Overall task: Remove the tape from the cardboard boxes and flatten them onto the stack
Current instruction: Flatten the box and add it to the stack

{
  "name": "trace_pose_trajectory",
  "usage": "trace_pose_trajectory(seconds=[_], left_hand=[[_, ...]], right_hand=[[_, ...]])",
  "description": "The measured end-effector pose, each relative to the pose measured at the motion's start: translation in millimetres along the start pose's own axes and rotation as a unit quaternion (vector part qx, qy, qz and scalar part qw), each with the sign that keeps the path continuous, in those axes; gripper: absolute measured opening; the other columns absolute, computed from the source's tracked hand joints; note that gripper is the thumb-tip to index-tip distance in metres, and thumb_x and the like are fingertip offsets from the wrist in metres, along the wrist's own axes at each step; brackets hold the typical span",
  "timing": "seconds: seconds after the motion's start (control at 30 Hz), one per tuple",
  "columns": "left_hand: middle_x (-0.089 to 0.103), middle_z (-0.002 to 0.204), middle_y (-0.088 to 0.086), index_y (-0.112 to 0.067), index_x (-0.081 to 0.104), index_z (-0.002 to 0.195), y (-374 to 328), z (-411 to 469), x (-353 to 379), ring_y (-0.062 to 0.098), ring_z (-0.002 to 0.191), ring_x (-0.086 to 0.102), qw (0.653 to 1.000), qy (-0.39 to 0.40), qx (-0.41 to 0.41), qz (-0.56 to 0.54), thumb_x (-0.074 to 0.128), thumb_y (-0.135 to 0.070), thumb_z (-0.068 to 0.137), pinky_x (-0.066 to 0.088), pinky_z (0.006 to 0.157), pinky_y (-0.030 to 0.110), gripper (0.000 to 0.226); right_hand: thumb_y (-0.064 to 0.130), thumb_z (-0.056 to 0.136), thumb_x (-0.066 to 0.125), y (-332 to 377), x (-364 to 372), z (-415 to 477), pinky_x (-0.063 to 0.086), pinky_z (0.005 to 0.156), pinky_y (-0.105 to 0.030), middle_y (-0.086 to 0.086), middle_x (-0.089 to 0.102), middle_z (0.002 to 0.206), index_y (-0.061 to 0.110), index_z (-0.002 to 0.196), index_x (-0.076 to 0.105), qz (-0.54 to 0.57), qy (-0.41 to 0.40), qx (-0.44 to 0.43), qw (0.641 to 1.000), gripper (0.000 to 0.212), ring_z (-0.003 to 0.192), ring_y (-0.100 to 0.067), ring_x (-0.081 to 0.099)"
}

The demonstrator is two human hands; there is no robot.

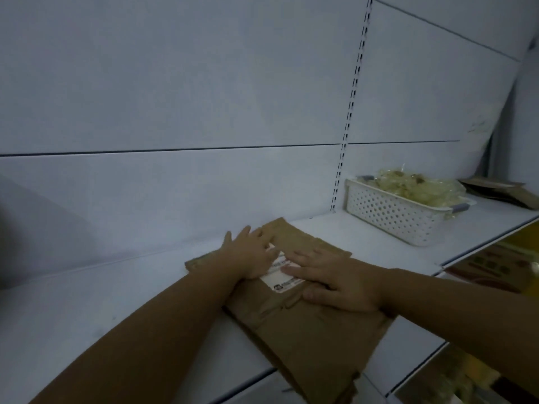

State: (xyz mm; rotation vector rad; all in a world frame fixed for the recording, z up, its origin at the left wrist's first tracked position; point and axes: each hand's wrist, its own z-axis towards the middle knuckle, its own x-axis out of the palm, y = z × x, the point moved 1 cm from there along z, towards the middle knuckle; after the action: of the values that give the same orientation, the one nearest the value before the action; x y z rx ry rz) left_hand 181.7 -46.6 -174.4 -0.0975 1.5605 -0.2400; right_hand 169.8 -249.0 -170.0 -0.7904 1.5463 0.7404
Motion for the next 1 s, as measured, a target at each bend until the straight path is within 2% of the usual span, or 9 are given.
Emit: trace_pose_trajectory(seconds=[0.1,0.33,0.47,0.57,0.7,0.77,0.83,0.93,1.0], left_hand=[[-0.006,0.160,0.002,-0.024,-0.004,0.150,1.3,11.4,15.6,0.028,0.146,0.003,0.997,0.049,-0.041,0.035,0.016,-0.057,0.095,0.008,0.116,0.051,0.067],[0.007,0.160,0.008,-0.018,0.011,0.150,-10.6,3.5,16.0,0.031,0.142,0.018,0.987,-0.016,-0.154,0.042,0.019,-0.056,0.094,0.016,0.111,0.048,0.068],[0.030,0.152,0.007,-0.018,0.031,0.143,-22.1,0.5,9.1,0.029,0.134,0.029,0.981,-0.031,-0.188,0.039,0.028,-0.050,0.095,0.023,0.108,0.045,0.059],[0.037,0.146,0.005,-0.017,0.036,0.140,-33.3,-6.6,4.0,0.028,0.133,0.030,0.970,-0.022,-0.243,0.011,0.038,-0.050,0.091,0.025,0.107,0.045,0.059],[0.041,0.143,0.009,-0.021,0.035,0.141,-50.9,-6.6,7.0,0.032,0.129,0.039,0.951,-0.013,-0.308,-0.026,0.044,-0.055,0.075,0.033,0.104,0.045,0.074],[0.044,0.140,0.010,-0.020,0.038,0.138,-59.8,6.9,15.5,0.032,0.124,0.046,0.948,-0.024,-0.310,-0.063,0.048,-0.054,0.064,0.038,0.102,0.041,0.082],[0.041,0.142,0.013,-0.012,0.035,0.139,-105.2,-17.6,3.3,0.032,0.124,0.046,0.959,-0.013,-0.267,-0.093,0.058,-0.053,0.066,0.040,0.101,0.039,0.087],[0.040,0.143,0.017,-0.002,0.033,0.140,-170.7,-48.2,-14.1,0.029,0.125,0.045,0.959,-0.012,-0.208,-0.194,0.053,-0.031,0.093,0.036,0.101,0.033,0.058],[0.049,0.136,0.018,-0.006,0.046,0.135,-207.0,-48.5,-18.1,0.027,0.106,0.056,0.928,-0.022,-0.168,-0.333,0.054,-0.019,0.094,0.045,0.089,0.033,0.043]], right_hand=[[0.056,0.094,0.028,-19.3,-4.4,3.5,0.000,0.120,-0.039,0.009,0.003,0.159,0.041,0.147,0.012,-0.030,0.005,-0.023,0.999,0.058,0.146,-0.009,-0.002],[0.079,0.073,-0.006,-51.3,-20.5,28.1,0.005,0.116,-0.049,-0.001,0.004,0.160,0.042,0.146,0.003,-0.168,0.029,-0.027,0.985,0.083,0.147,-0.022,0.005],[0.085,0.064,-0.013,-50.7,-2.1,9.3,-0.003,0.112,-0.062,0.001,-0.008,0.160,0.048,0.145,0.008,-0.110,-0.047,0.204,0.972,0.091,0.147,-0.025,-0.002],[0.076,0.084,0.019,-45.3,12.3,-17.1,-0.006,0.109,-0.066,-0.002,-0.025,0.156,0.041,0.148,-0.002,0.104,-0.100,0.398,0.906,0.076,0.144,-0.030,-0.018],[0.074,0.079,0.045,-48.2,20.2,-67.3,0.001,0.112,-0.060,-0.012,-0.030,0.153,0.021,0.149,-0.014,0.222,-0.174,0.478,0.832,0.105,0.143,-0.035,-0.018],[0.060,0.084,0.053,-55.1,19.8,-97.4,0.009,0.116,-0.050,-0.017,-0.021,0.155,0.010,0.148,-0.011,0.327,-0.191,0.484,0.789,0.104,0.145,-0.036,-0.008],[0.042,0.091,0.053,-60.4,18.3,-131.9,0.023,0.116,-0.041,-0.019,0.005,0.157,0.002,0.148,0.006,0.415,-0.190,0.446,0.770,0.085,0.144,-0.033,0.015],[0.026,0.091,0.059,-76.2,15.9,-194.7,0.040,0.102,-0.030,-0.016,0.042,0.144,0.001,0.139,0.039,0.489,-0.216,0.432,0.727,0.057,0.126,-0.028,0.046],[0.023,0.089,0.062,-99.0,15.3,-241.0,0.044,0.093,-0.029,-0.015,0.052,0.135,0.003,0.131,0.050,0.511,-0.240,0.443,0.696,0.049,0.115,-0.027,0.054]])
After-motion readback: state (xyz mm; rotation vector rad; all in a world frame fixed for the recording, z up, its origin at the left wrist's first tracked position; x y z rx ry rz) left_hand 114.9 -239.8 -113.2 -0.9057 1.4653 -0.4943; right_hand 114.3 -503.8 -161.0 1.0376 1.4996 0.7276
